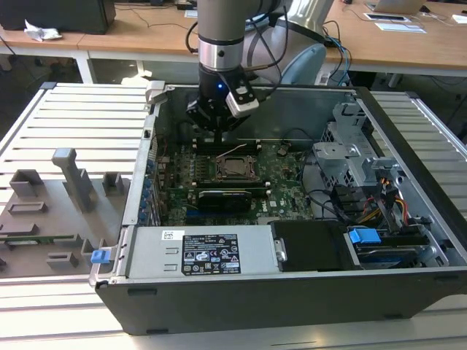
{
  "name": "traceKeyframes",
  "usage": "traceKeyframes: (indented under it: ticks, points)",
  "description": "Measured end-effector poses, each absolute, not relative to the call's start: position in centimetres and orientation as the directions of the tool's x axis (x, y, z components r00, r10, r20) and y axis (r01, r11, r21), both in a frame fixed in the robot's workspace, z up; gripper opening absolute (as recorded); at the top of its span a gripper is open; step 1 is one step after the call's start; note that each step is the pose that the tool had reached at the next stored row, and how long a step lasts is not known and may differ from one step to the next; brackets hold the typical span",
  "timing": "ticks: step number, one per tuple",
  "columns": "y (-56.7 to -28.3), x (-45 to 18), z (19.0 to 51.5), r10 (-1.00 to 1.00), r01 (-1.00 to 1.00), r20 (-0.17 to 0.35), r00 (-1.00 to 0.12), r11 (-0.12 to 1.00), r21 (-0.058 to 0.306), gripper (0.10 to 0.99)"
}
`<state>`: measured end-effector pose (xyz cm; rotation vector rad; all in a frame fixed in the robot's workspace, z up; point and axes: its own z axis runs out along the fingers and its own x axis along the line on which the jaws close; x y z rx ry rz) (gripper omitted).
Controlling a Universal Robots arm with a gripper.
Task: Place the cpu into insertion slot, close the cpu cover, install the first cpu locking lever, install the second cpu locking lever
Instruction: 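Install the first cpu locking lever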
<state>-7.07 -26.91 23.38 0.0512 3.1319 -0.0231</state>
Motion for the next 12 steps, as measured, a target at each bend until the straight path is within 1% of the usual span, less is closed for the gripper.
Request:
traceKeyframes:
  ticks: [12]
  points:
    - [-26.9, -6.8, 22.1, 0.033, 0.033, -0.009, -0.999, 0.999, -0.015, 0.106]
